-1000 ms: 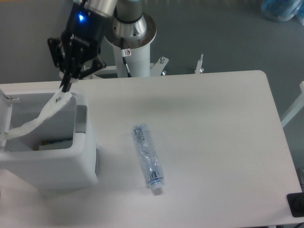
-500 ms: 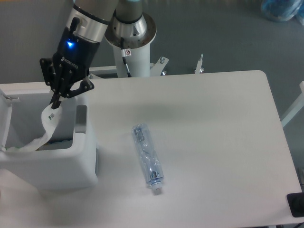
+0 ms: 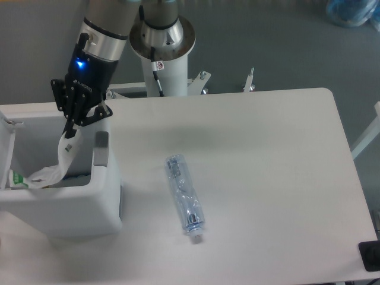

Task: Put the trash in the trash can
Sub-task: 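Lower the bag into the bin and open the gripper, then move the open gripper over the clear plastic water bottle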

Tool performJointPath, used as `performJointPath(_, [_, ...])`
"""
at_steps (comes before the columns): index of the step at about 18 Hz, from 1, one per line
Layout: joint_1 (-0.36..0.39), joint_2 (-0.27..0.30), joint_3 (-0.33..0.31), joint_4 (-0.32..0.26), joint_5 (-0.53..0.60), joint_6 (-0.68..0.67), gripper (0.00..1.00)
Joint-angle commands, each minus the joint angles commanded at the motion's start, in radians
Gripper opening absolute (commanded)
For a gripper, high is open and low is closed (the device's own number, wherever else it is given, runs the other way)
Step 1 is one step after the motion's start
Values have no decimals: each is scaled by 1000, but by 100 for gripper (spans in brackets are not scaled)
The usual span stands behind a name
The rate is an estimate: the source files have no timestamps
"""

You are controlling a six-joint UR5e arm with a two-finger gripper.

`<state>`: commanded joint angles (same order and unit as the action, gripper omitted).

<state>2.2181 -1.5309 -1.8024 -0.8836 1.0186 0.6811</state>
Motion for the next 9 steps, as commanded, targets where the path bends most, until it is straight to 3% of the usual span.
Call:
performJointPath(1, [0, 0, 3, 8, 0, -2, 59])
performJointPath(2, [2, 2, 18, 6, -3, -9, 64])
performJointPath(4, [6, 3, 50, 8, -3, -26, 92])
performJointPath(5, [8, 5, 63, 8, -3, -29, 100])
performJointPath(9, [21, 15, 83, 8, 3, -52, 100])
